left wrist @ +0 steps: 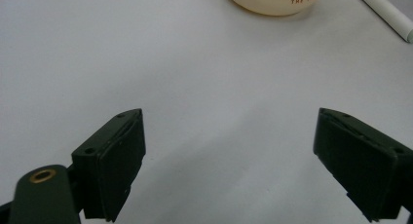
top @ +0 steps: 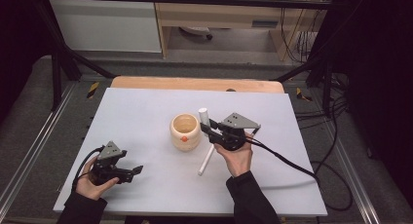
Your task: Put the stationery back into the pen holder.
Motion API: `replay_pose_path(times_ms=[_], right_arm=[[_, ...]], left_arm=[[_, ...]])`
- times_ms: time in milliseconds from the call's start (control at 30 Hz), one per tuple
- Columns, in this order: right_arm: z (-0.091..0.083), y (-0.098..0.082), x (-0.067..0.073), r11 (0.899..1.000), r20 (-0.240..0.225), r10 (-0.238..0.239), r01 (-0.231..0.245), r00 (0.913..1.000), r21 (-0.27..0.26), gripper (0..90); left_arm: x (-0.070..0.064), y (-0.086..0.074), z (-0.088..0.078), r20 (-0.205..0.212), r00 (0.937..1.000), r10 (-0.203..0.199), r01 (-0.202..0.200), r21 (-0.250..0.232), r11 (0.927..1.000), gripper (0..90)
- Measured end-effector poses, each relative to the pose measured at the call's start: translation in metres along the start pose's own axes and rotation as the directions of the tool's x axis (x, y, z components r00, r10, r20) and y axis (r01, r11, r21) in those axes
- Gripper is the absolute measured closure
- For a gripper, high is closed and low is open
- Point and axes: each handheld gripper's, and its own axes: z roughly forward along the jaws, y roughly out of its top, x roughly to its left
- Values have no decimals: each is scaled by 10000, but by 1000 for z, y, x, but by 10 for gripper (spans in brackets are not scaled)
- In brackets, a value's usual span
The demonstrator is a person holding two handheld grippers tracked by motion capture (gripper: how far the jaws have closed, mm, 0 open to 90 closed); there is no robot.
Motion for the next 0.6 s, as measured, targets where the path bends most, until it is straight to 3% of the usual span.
replay_pose_path(times_ms=[167, 600], right_arm=[[13, 10, 2, 9990, 69, 390, -388, 9992, -214, 703], [47, 19, 4, 9966, 118, 699, -693, 9975, -447, 703]], left_arm=[[0, -1, 0, -9, 10000, -35, 35, -5, 10000, 121], [2, -2, 1, 8, 10000, -92, 92, 28, 10000, 120]])
